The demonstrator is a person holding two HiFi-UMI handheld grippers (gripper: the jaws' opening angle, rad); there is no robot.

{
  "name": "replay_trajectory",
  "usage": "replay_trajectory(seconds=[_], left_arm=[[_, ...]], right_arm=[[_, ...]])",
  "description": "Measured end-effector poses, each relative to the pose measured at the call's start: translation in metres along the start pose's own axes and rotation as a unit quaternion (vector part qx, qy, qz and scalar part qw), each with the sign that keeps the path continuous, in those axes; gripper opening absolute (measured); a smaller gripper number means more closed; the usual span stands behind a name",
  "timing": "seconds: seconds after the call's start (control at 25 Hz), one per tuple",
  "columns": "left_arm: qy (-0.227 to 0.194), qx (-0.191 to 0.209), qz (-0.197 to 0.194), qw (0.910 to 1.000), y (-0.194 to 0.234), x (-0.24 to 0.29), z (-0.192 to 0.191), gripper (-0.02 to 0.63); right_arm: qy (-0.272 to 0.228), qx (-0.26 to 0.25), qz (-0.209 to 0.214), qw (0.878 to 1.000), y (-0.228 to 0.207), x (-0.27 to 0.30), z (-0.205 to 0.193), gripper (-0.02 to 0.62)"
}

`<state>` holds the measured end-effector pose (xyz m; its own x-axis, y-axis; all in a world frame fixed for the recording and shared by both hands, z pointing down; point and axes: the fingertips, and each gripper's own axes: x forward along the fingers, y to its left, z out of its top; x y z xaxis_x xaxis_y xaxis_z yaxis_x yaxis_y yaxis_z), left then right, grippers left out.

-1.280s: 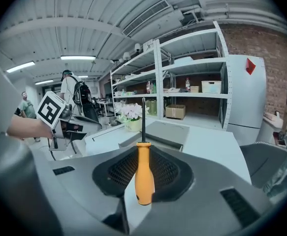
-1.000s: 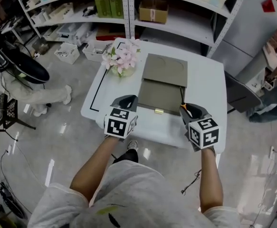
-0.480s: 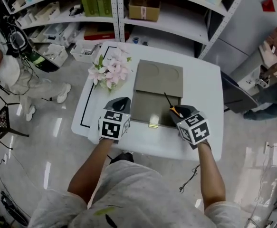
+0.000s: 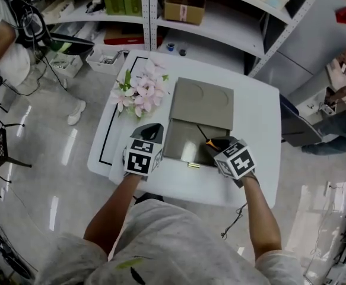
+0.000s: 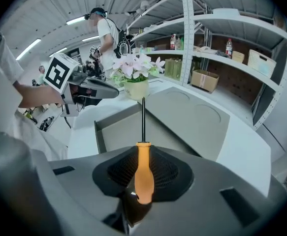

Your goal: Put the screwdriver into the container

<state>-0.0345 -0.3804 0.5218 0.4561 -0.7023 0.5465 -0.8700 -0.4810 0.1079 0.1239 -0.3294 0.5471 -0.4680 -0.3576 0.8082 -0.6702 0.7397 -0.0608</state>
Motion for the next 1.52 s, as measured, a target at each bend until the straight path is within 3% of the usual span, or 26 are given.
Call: replay_trajectory(seconds=[0.52,1.16,1.52], left_arm=[[0.011,-0.003,-0.008,0.9999,0.010,0.010,-0.002,0.005],[0.012,0.001,-0.002,0.9999,0.007,0.006,-0.006,0.005],[-0.003,0.011,0.011,0.9999,0.003,-0.014,0.003,0.006]], right_arm=[[0.041,0.012,0.031,0.999,0.001,0.034,-0.004,0.077],[0.061,-0.002,0.010,0.998,-0.004,0.045,-0.010,0.083],[0.014,0.027,0.003,1.000,-0.005,0.023,0.000,0.084]])
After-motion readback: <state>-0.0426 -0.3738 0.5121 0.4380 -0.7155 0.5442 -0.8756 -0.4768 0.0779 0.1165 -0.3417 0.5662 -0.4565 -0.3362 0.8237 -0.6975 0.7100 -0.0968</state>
